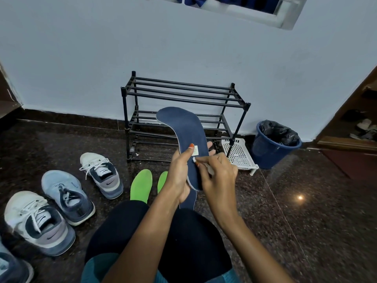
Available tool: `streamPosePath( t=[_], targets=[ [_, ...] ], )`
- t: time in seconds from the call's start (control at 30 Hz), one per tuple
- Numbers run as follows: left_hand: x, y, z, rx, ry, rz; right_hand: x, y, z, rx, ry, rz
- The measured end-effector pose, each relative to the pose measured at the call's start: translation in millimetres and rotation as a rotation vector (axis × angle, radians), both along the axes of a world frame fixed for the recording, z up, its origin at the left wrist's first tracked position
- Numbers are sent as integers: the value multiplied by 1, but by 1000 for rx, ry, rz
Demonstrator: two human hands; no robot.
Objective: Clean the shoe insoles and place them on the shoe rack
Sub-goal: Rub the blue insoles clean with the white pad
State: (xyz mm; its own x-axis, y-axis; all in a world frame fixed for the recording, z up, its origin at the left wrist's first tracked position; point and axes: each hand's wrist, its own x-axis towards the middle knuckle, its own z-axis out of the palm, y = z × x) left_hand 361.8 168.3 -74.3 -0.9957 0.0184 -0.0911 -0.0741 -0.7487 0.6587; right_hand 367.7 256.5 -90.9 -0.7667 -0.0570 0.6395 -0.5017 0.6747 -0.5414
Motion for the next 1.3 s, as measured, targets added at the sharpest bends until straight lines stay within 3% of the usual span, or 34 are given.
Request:
streamPosePath(
  t=[0.2, 0.43, 0.6, 1.03, 1.3],
  targets=[
    [-2, 1, -3, -59, -70, 75, -20, 1, 14, -51, 28, -48],
    [-3, 0, -4, -3, -14, 88, -21, 11, 4, -72, 14, 81],
    [-4, -1, -5, 68, 6, 98, -9, 15, -10, -123, -38, 129],
    [-2, 0, -3, 24, 2, 163, 32, 0, -22, -269, -167, 200],
    [0, 0, -1, 10, -7, 36, 6, 17, -17, 37, 2, 10]
  ],
)
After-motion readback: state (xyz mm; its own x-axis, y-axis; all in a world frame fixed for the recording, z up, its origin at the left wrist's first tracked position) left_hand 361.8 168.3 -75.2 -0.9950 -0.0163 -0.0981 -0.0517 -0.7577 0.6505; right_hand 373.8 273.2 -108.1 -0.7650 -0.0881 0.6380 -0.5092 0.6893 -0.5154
